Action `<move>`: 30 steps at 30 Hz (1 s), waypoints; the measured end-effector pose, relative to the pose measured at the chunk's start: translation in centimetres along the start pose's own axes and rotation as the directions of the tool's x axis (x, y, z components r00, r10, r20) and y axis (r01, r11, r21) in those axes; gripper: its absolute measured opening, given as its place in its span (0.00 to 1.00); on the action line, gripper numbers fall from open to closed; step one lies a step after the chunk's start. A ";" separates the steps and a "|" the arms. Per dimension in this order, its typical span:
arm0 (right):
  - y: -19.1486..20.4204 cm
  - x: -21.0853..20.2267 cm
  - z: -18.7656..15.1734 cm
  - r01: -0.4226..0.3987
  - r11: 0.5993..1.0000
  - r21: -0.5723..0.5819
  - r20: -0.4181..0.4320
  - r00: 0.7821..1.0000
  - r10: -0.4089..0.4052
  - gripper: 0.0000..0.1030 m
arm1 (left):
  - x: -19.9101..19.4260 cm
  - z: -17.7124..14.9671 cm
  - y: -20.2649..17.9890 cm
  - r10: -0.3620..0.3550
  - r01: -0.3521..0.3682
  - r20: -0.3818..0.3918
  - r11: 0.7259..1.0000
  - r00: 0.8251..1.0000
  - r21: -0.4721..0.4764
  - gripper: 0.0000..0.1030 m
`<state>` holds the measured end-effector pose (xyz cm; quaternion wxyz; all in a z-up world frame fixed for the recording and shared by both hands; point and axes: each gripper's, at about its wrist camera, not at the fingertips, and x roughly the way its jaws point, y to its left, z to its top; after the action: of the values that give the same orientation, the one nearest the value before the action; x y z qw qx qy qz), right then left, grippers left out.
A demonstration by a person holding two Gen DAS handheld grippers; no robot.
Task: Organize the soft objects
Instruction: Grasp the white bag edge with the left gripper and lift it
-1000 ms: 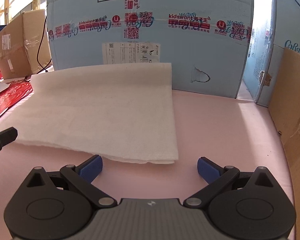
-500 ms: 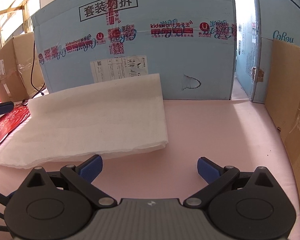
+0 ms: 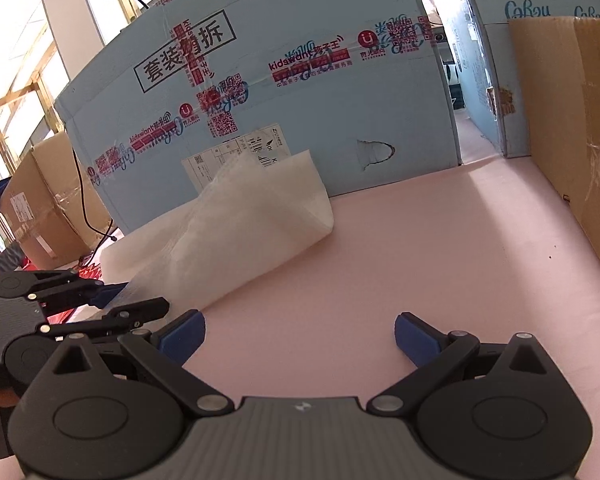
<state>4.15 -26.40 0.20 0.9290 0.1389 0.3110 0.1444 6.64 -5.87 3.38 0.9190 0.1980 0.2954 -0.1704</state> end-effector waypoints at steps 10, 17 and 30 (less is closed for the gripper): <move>-0.7 -1.7 -0.4 -0.107 0.990 0.092 -0.038 0.993 0.110 0.99 | -2.9 0.6 -0.2 -0.131 0.133 0.060 0.991 0.989 -0.030 0.04; -0.8 -3.4 -0.9 -0.166 0.978 0.124 -0.030 0.985 0.171 0.98 | -6.5 0.9 -0.7 -0.338 0.348 0.117 0.934 0.934 -0.077 0.04; -6.0 -9.9 -3.1 -0.179 0.939 0.294 0.079 0.984 0.162 0.98 | -7.0 1.2 -8.8 -0.590 0.605 0.155 0.793 0.793 -0.074 0.17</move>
<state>-4.27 -34.94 1.02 0.8891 0.3085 0.2912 0.1717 -1.92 -12.70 6.22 0.8446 0.0281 0.2949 -0.4460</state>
